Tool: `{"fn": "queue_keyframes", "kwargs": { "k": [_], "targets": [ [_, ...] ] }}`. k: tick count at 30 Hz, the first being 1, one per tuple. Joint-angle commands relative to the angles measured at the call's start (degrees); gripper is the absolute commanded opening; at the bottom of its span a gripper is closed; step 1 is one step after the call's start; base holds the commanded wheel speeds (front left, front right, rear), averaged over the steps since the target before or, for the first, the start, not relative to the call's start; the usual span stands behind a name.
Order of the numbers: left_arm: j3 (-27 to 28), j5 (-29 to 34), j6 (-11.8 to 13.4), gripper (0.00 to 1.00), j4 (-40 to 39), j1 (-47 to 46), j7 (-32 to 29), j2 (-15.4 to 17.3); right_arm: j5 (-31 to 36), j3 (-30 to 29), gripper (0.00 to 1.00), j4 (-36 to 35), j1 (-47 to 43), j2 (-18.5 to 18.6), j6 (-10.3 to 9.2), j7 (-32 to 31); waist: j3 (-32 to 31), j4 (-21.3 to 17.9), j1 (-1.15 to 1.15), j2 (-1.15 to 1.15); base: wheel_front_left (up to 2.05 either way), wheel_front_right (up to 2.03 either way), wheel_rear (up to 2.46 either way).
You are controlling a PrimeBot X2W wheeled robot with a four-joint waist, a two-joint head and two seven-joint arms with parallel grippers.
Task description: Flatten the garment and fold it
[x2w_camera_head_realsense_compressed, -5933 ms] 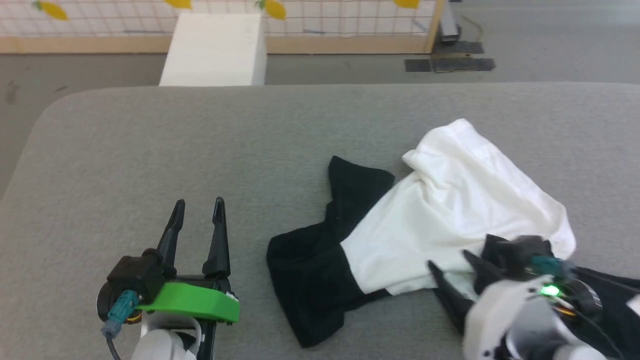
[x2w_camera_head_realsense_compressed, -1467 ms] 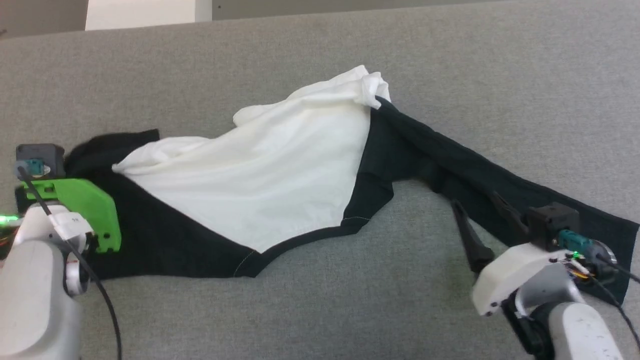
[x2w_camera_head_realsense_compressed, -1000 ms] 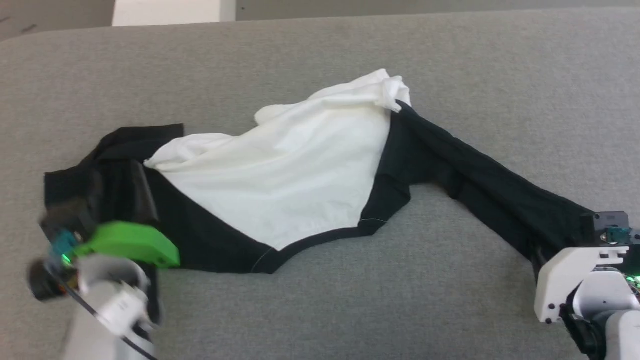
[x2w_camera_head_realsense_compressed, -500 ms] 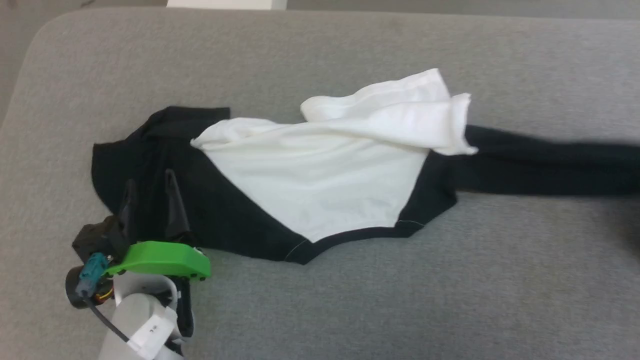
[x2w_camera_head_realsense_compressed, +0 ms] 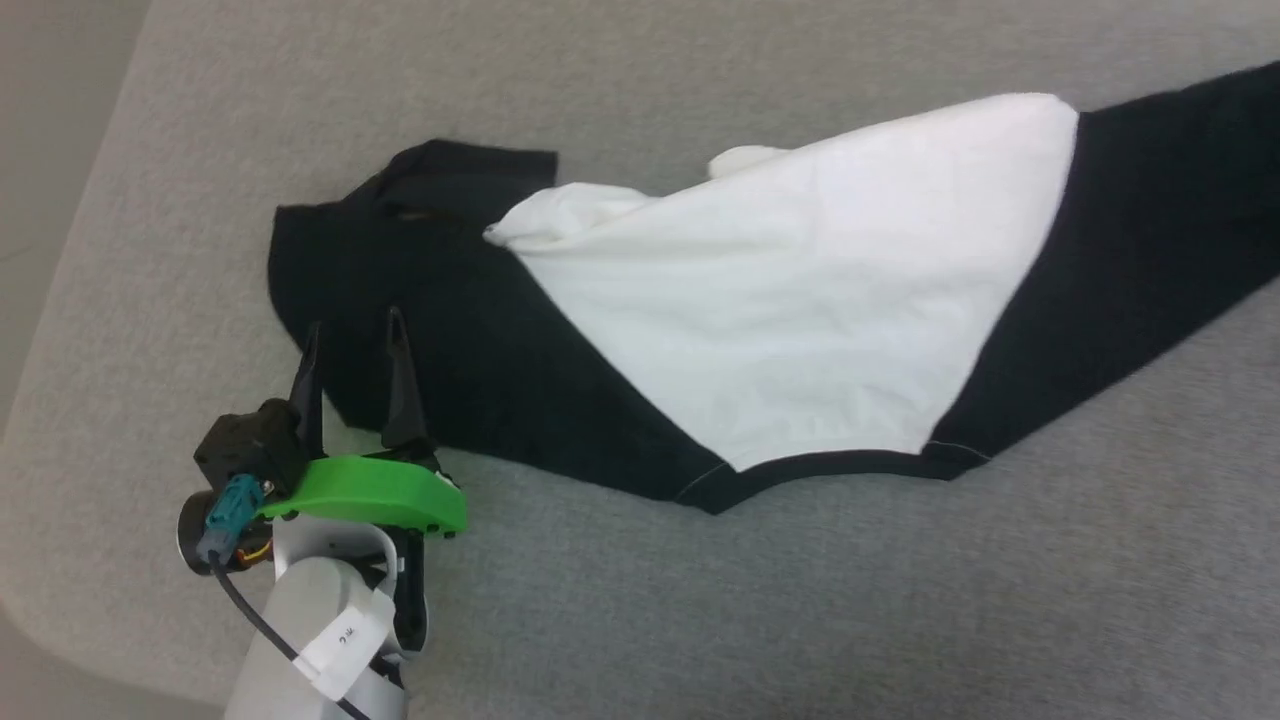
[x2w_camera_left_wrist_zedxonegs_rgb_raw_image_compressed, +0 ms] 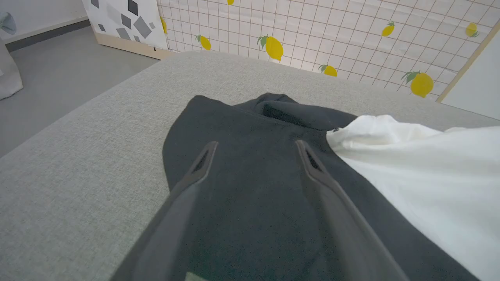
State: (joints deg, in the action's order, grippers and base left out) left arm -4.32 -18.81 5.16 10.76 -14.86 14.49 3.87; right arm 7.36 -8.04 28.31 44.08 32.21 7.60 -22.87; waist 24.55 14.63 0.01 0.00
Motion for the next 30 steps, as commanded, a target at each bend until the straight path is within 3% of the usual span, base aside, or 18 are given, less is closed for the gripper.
{"fn": "queue_keyframes", "kwargs": {
  "k": [1,2,3,4,9,17,25,30],
  "targets": [
    [-0.1,-0.1,-0.2,1.0,0.1,-0.9,0.4,-0.2,-1.1,0.6,0.0,1.0,1.1,-0.5,-0.11,-0.2,1.8,1.7,-0.01,0.0,0.0,0.0,0.0],
    [-0.2,-0.1,-0.2,1.0,0.1,-0.9,0.5,-0.3,-2.0,0.8,0.13,1.8,1.3,-1.0,-0.11,-0.1,1.8,1.8,-0.01,0.0,0.0,0.0,0.0],
    [-0.3,-0.1,-0.2,1.0,0.2,-0.9,0.5,-0.3,-2.7,1.0,0.89,2.2,1.3,-1.4,-0.11,0.1,1.8,1.9,-0.01,0.0,0.0,0.0,0.0],
    [-0.5,0.0,-0.2,1.0,0.2,-0.9,0.5,-0.3,-3.4,1.1,1.0,2.6,1.2,-1.8,-0.11,0.6,1.6,1.9,-0.01,0.0,0.0,0.0,0.0],
    [-1.0,0.6,0.1,1.0,0.4,0.6,-1.1,0.6,-8.1,-0.9,1.0,0.0,-1.6,-5.8,-0.11,6.4,-0.9,1.1,-0.01,0.0,0.0,0.0,0.0],
    [-1.8,-0.2,0.6,1.0,-3.6,6.5,-11.0,3.3,-13.2,1.2,1.0,-15.6,-18.4,-14.8,-0.11,15.5,-8.0,-1.8,-0.01,0.0,0.0,0.0,0.0],
    [-3.4,-3.7,0.7,1.0,-5.8,10.0,-22.7,3.1,-13.6,5.0,1.0,-26.5,-32.7,-23.4,-0.11,18.4,-12.6,-4.3,-0.01,0.0,0.0,0.0,0.0],
    [-3.5,-5.4,2.8,1.0,-5.3,10.7,-29.3,2.6,-13.6,7.1,1.0,-29.3,-37.4,-26.9,-0.11,18.9,-13.5,-6.2,-0.01,0.0,0.0,0.0,0.0]
  ]
}}
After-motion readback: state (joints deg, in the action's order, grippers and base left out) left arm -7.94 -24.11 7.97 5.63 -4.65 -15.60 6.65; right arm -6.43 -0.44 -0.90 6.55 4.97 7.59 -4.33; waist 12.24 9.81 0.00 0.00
